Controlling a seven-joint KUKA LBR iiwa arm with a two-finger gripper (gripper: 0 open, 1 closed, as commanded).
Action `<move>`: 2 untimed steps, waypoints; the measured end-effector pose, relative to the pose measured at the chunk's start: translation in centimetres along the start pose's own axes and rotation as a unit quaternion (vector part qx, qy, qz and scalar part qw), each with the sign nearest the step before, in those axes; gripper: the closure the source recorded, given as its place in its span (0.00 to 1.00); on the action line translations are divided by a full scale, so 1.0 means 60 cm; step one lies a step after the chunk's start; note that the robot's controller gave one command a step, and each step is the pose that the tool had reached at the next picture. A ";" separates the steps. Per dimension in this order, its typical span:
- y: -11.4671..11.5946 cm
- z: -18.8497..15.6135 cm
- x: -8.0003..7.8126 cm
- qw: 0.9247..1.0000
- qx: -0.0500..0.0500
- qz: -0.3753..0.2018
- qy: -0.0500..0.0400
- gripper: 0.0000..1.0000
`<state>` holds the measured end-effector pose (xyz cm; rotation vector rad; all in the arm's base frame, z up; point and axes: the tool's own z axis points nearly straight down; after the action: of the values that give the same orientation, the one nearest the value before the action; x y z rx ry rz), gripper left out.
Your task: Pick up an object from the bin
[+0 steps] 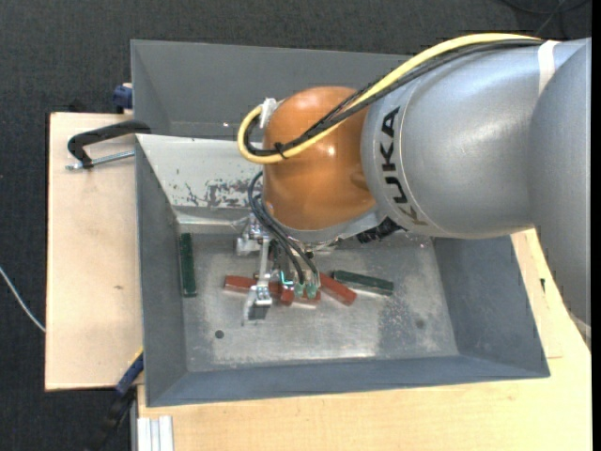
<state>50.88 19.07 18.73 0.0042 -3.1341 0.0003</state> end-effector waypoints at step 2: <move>-0.087 0.116 -0.033 1.000 -0.001 -0.024 -0.006 0.00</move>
Offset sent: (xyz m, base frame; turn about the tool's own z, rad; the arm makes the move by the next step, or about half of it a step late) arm 0.0276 -0.0860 -0.1173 -0.0733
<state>52.82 13.85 11.78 0.0809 -3.1459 -0.0033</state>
